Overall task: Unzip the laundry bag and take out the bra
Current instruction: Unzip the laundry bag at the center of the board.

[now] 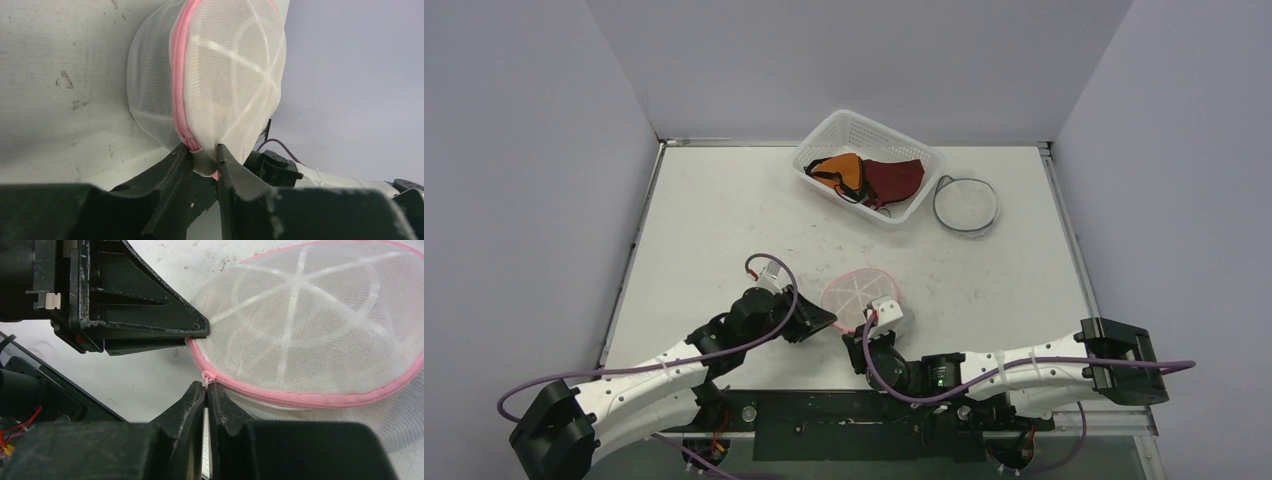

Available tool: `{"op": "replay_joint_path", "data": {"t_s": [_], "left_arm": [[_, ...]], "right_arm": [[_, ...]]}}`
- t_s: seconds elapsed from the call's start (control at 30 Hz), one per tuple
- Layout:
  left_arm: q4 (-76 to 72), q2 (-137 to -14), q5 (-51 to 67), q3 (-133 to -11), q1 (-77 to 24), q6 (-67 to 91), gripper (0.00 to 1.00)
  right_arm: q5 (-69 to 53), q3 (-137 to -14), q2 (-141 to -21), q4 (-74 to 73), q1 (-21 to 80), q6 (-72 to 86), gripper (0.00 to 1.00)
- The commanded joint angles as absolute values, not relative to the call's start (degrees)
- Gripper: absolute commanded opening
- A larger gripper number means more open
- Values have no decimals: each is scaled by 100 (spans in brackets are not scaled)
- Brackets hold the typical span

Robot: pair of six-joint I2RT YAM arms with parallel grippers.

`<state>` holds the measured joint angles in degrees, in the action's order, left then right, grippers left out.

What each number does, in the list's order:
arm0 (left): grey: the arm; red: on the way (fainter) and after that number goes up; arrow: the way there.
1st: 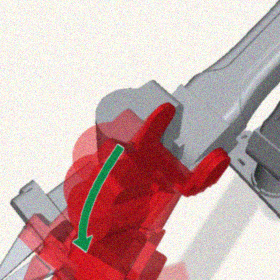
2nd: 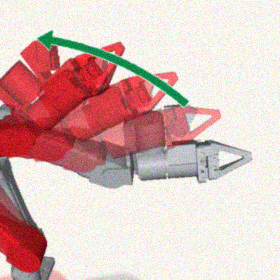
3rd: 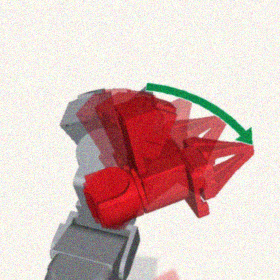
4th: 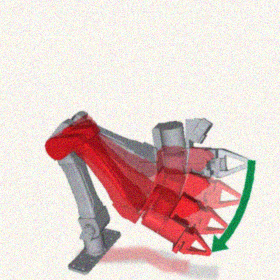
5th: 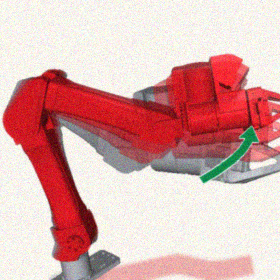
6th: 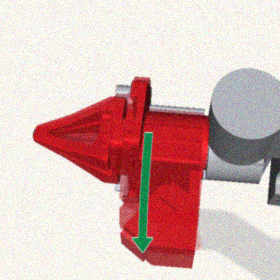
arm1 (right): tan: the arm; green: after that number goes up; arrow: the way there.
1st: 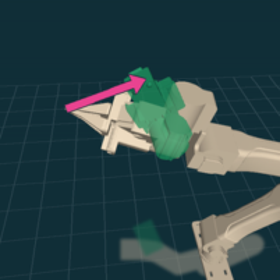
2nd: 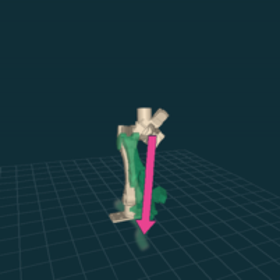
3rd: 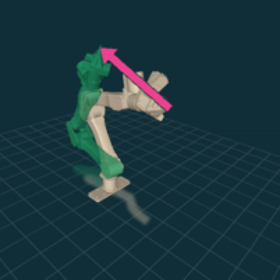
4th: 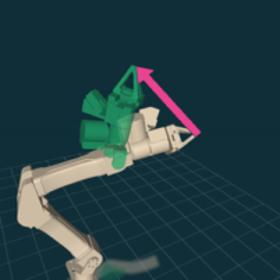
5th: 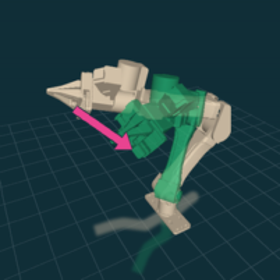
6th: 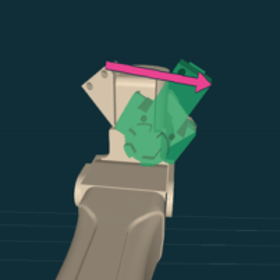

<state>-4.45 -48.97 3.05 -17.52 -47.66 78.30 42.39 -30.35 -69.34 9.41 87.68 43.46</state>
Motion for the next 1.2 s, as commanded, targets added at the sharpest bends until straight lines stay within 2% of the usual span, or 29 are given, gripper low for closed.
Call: {"op": "replay_joint_path", "data": {"t_s": [0.0, 0.1, 0.57, 0.77, 0.97, 1.0, 1.03, 1.1, 1.17], "left_arm": [[-858, -4847, 178, -1929, -4783, 7731, 15], [-730, -4712, 46, -1951, -4770, 7675, 0], [-632, -4673, 205, -2115, -4709, 7187, 0], [-766, -5233, 1349, -2642, -4098, 6366, 0], [-1188, -6512, 2798, -3455, -3318, 5864, 0], [-1133, -6670, 2882, -3597, -3306, 5815, 3], [-1093, -6772, 2934, -3715, -3310, 5791, 13], [-970, -6746, 2861, -3771, -3351, 5751, 55], [-479, -6508, 2553, -3770, -3374, 5617, 82]], "right_arm": [[4304, -3271, -6988, 1123, 8775, 4293, 5], [4399, -3301, -6966, 879, 8771, 4384, 5], [5338, -3070, -6132, -880, 8779, 5313, 5], [5627, -3018, -5582, -979, 9037, 4869, 5], [5369, -2992, -5416, 126, 9417, 3748, 5], [5349, -3056, -5520, 181, 9423, 3733, 5], [5314, -3118, -5642, 236, 9423, 3709, 5], [5235, -3208, -5851, 392, 9420, 3651, 5], [5157, -3254, -6026, 503, 9398, 3656, 5]]}}
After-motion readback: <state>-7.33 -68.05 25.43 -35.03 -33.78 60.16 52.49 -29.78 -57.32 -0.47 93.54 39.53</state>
